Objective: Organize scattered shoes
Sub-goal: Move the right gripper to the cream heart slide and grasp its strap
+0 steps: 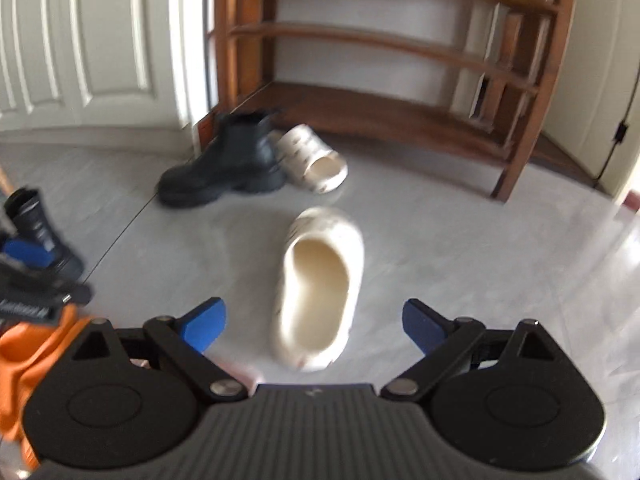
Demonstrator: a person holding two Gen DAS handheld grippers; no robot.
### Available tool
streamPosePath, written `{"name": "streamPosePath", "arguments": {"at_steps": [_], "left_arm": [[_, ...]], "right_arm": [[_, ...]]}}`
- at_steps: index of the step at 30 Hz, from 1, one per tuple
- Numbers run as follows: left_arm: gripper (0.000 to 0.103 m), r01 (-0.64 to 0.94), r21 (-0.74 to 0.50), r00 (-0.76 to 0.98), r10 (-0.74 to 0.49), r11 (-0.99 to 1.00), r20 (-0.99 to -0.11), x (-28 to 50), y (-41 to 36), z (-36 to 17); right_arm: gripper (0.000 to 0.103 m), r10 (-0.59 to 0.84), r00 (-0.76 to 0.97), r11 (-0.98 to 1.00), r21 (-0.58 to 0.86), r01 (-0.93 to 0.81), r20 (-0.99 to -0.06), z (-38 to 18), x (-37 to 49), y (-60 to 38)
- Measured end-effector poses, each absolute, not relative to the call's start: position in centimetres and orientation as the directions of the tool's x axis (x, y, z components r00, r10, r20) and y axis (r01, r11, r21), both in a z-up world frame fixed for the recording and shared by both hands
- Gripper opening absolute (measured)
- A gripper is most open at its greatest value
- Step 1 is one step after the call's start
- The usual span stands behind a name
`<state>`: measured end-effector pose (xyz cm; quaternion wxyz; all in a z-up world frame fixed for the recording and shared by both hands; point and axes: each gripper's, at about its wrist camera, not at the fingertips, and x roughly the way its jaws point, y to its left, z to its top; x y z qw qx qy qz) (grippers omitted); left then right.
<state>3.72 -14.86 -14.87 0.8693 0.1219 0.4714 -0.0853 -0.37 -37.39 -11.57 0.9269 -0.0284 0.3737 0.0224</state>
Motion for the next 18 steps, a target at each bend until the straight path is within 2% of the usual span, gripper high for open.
{"name": "streamPosePath", "arguments": {"at_steps": [6, 10, 16, 18], "left_arm": [[0.062, 0.230, 0.103, 0.532, -0.036, 0.968, -0.846, 5.5, -13.9, -14.9], [0.062, 0.219, 0.121, 0.548, -0.019, 0.968, -0.836, 6.4, -13.1, -15.5], [0.062, 0.198, 0.125, 0.491, 0.012, 0.972, -0.871, 6.9, -11.1, -17.8], [0.062, 0.190, 0.133, 0.487, 0.024, 0.973, -0.873, 7.0, -10.6, -18.2]], "right_arm": [[0.097, 0.050, 0.672, 0.967, 0.205, 0.153, -0.739, -14.4, 6.6, -36.9], [0.095, 0.007, 0.672, 0.946, 0.222, 0.235, -0.741, -18.8, 11.2, -35.2], [0.095, -0.018, 0.614, 0.889, 0.268, 0.371, -0.789, -24.8, 16.5, -34.3], [0.089, -0.035, 0.589, 0.856, 0.280, 0.435, -0.807, -26.7, 18.2, -34.5]]}}
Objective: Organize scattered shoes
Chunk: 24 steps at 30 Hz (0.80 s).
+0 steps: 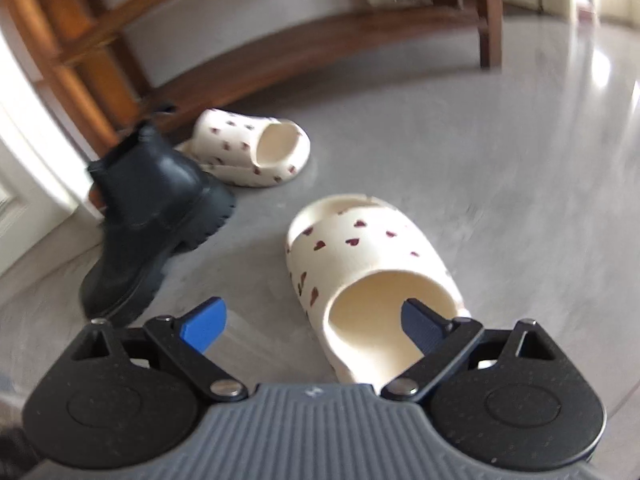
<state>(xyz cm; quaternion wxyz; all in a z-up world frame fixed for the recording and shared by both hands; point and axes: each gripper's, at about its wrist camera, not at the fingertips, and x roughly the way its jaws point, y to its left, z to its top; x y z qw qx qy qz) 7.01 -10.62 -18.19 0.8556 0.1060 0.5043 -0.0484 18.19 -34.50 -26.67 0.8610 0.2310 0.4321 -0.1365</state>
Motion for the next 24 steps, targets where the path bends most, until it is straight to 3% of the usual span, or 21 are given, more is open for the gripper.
{"name": "streamPosePath", "arguments": {"at_steps": [1, 3, 5, 11, 19, 24], "left_arm": [[0.062, 0.186, 0.135, 0.485, 0.029, 0.973, -0.874, 7.1, -10.5, -18.3], [0.062, 0.181, 0.128, 0.476, 0.028, 0.975, -0.879, 7.2, -10.2, -18.5], [0.062, 0.177, 0.121, 0.468, 0.024, 0.977, -0.884, 7.2, -10.0, -18.7], [0.062, 0.213, 0.121, 0.472, 0.006, 0.969, -0.882, 6.7, -10.7, -18.5], [0.062, 0.266, 0.110, 0.487, -0.035, 0.958, -0.873, 5.8, -13.1, -17.5], [0.062, 0.303, 0.124, 0.494, -0.045, 0.945, -0.869, 4.7, -15.5, -16.8]], "right_arm": [[0.084, -0.045, 0.588, 0.843, 0.285, 0.456, -0.808, -27.5, 19.1, -34.6], [0.059, -0.067, 0.578, 0.828, 0.278, 0.486, -0.813, -28.6, 20.0, -34.7], [0.024, -0.044, 0.597, 0.812, 0.319, 0.488, -0.801, -29.3, 20.6, -34.9], [0.017, 0.022, 0.659, 0.859, 0.351, 0.372, -0.752, -28.1, 19.0, -35.9], [0.017, 0.227, 0.696, 0.940, 0.341, 0.027, -0.681, -18.4, 11.4, -41.6], [0.017, 0.210, 0.659, 0.944, 0.326, 0.057, -0.723, -16.3, 4.1, -45.0]]}}
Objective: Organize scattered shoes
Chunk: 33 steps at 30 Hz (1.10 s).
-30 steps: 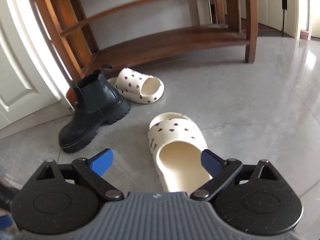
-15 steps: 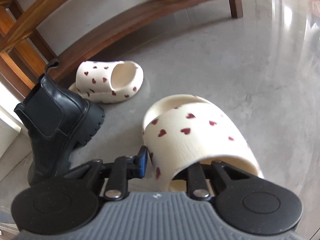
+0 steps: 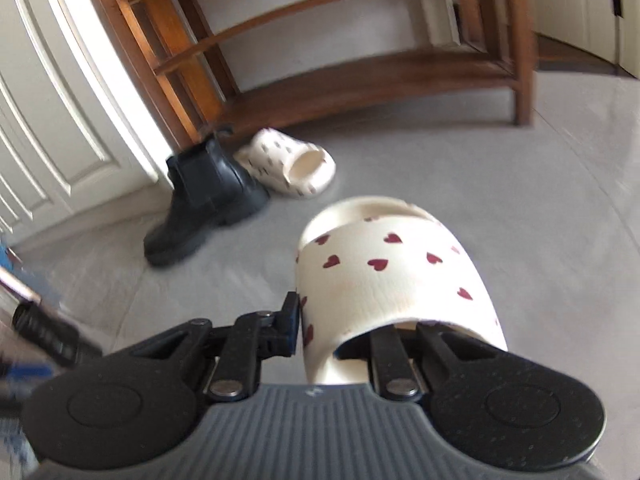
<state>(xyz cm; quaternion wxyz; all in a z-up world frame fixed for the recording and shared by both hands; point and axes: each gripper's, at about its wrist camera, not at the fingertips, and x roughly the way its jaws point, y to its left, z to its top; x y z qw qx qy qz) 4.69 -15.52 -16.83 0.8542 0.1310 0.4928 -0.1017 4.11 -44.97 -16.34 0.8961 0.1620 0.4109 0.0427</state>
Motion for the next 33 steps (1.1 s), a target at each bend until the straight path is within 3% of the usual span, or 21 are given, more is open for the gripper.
{"name": "streamPosePath", "arguments": {"at_steps": [5, 9, 12, 13, 15, 16, 17, 20, 24, 28, 31, 33], "left_arm": [[0.062, 0.333, 0.144, 0.489, -0.040, 0.932, -0.871, 3.5, -17.6, -16.8], [0.062, 0.373, 0.160, 0.474, -0.040, 0.914, -0.880, 2.8, -19.3, -17.3], [0.062, 0.408, 0.169, 0.469, -0.047, 0.897, -0.882, 2.5, -20.5, -17.5], [0.062, 0.418, 0.169, 0.468, -0.052, 0.893, -0.882, 2.4, -20.8, -17.6], [0.062, 0.430, 0.165, 0.466, -0.062, 0.887, -0.883, 2.2, -21.2, -17.6], [0.062, 0.436, 0.162, 0.464, -0.067, 0.885, -0.883, 2.2, -21.4, -17.7], [0.062, 0.437, 0.160, 0.463, -0.069, 0.885, -0.884, 2.1, -21.5, -17.8], [0.062, 0.440, 0.154, 0.456, -0.072, 0.885, -0.887, 2.2, -21.9, -18.0], [0.062, 0.456, 0.148, 0.456, -0.087, 0.878, -0.886, 2.3, -23.3, -17.9], [0.062, 0.548, 0.162, 0.478, -0.149, 0.821, -0.866, 1.6, -25.1, -17.6], [0.062, 0.759, 0.115, 0.460, -0.402, 0.640, -0.792, 1.3, -27.6, -17.6], [0.062, 0.861, 0.084, 0.373, -0.509, 0.502, -0.776, 1.5, -28.7, -18.0]], "right_arm": [[0.017, 0.096, 0.586, 0.928, 0.284, 0.239, -0.805, -20.0, -6.3, -45.7], [0.016, 0.117, 0.553, 0.900, 0.324, 0.293, -0.825, -23.6, -10.7, -44.6], [0.020, 0.165, 0.544, 0.892, 0.360, 0.273, -0.823, -24.8, -11.4, -44.0], [0.030, 0.176, 0.517, 0.893, 0.357, 0.275, -0.837, -25.0, -11.4, -43.8], [0.066, 0.174, 0.479, 0.897, 0.339, 0.283, -0.860, -24.4, -11.5, -43.4], [0.090, 0.174, 0.472, 0.898, 0.337, 0.285, -0.864, -23.7, -11.8, -43.3], [0.093, 0.180, 0.473, 0.896, 0.342, 0.284, -0.863, -23.2, -12.0, -43.2], [0.093, 0.230, 0.473, 0.849, 0.413, 0.330, -0.851, -21.3, -13.4, -44.2], [0.093, 0.294, 0.482, 0.629, 0.547, 0.553, -0.825, -20.8, -14.5, -47.4], [0.092, 0.250, 0.457, 0.578, 0.510, 0.637, -0.854, -21.8, -13.9, -48.8], [0.093, 0.282, 0.380, 0.630, 0.469, 0.619, -0.881, -20.9, -13.6, -48.3], [0.093, 0.277, 0.354, 0.712, 0.438, 0.548, -0.893, -19.0, -14.0, -48.1]]}}
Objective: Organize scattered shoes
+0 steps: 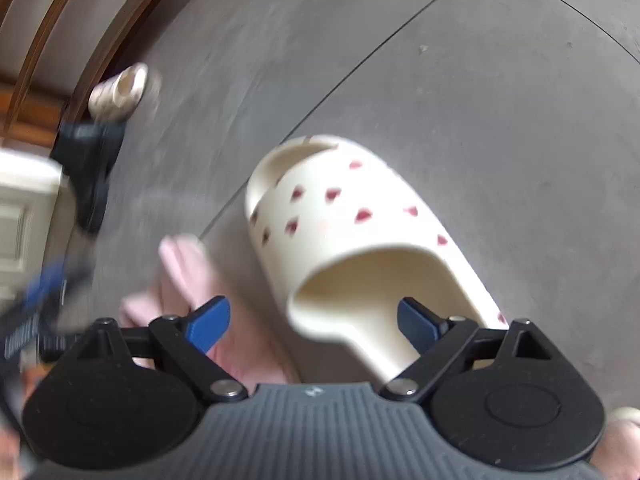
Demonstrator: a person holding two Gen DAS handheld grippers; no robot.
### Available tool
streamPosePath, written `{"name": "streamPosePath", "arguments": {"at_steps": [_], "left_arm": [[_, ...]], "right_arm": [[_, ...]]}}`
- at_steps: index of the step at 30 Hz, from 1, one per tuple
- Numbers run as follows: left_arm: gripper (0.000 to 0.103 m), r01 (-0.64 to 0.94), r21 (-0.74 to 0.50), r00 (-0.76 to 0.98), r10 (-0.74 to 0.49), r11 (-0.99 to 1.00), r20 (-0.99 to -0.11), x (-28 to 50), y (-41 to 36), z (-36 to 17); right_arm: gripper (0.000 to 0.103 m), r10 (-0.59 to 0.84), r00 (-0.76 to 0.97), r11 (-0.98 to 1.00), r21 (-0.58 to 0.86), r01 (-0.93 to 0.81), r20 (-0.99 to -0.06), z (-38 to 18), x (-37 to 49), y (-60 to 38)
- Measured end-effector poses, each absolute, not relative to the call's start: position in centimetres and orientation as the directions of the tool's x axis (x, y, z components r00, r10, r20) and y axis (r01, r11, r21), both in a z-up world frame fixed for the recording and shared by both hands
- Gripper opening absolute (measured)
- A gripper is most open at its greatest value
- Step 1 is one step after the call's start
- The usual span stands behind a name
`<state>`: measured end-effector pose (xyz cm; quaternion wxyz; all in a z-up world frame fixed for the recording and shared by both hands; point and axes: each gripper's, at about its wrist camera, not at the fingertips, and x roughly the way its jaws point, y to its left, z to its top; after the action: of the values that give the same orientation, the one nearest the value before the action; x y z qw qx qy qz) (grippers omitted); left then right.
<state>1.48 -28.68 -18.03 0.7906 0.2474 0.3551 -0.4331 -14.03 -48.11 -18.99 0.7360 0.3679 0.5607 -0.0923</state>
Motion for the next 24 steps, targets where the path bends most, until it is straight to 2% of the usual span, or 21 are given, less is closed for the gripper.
{"name": "streamPosePath", "arguments": {"at_steps": [2, 4, 7, 11, 15, 19, 20, 22, 24], "left_arm": [[0.062, 0.970, 0.021, 0.166, -0.601, 0.240, -0.782, 2.0, -30.7, -19.2], [0.062, 0.998, -0.058, -0.039, -0.522, 0.020, -0.852, 2.8, -33.6, -21.4], [0.062, 0.984, -0.112, -0.154, -0.357, -0.136, -0.921, 3.5, -37.3, -24.4], [0.062, 0.938, -0.234, -0.287, -0.198, -0.255, -0.937, 3.9, -40.8, -27.1], [0.061, 0.899, -0.243, -0.321, -0.170, -0.364, -0.932, 3.1, -41.9, -27.3], [0.057, 0.862, -0.322, -0.401, -0.139, -0.393, -0.905, 3.5, -42.5, -27.7], [0.055, 0.854, -0.346, -0.424, -0.135, -0.388, -0.895, 3.6, -42.6, -27.7], [0.041, 0.840, -0.395, -0.469, -0.132, -0.373, -0.873, 3.6, -42.8, -27.9], [0.037, 0.835, -0.435, -0.499, -0.130, -0.338, -0.857, 2.8, -42.7, -28.3]], "right_arm": [[0.093, 0.234, 0.340, 0.814, 0.375, 0.443, -0.911, -16.7, -14.6, -48.0], [0.093, 0.207, 0.329, 0.896, 0.313, 0.314, -0.921, -14.5, -15.4, -48.3], [0.093, 0.186, 0.354, 0.941, 0.270, 0.205, -0.917, -12.9, -16.5, -48.5], [0.093, 0.184, 0.376, 0.937, 0.278, 0.213, -0.908, -12.9, -17.9, -50.0], [0.093, 0.216, 0.371, 0.913, 0.322, 0.250, -0.903, -14.4, -19.8, -51.5], [0.093, 0.233, 0.377, 0.898, 0.347, 0.271, -0.897, -15.3, -20.4, -51.8], [0.093, 0.235, 0.381, 0.895, 0.351, 0.273, -0.894, -15.2, -20.5, -51.8], [0.093, 0.224, 0.389, 0.897, 0.345, 0.277, -0.894, -15.2, -20.5, -51.9], [0.093, 0.210, 0.389, 0.900, 0.333, 0.282, -0.897, -15.5, -20.4, -52.1]]}}
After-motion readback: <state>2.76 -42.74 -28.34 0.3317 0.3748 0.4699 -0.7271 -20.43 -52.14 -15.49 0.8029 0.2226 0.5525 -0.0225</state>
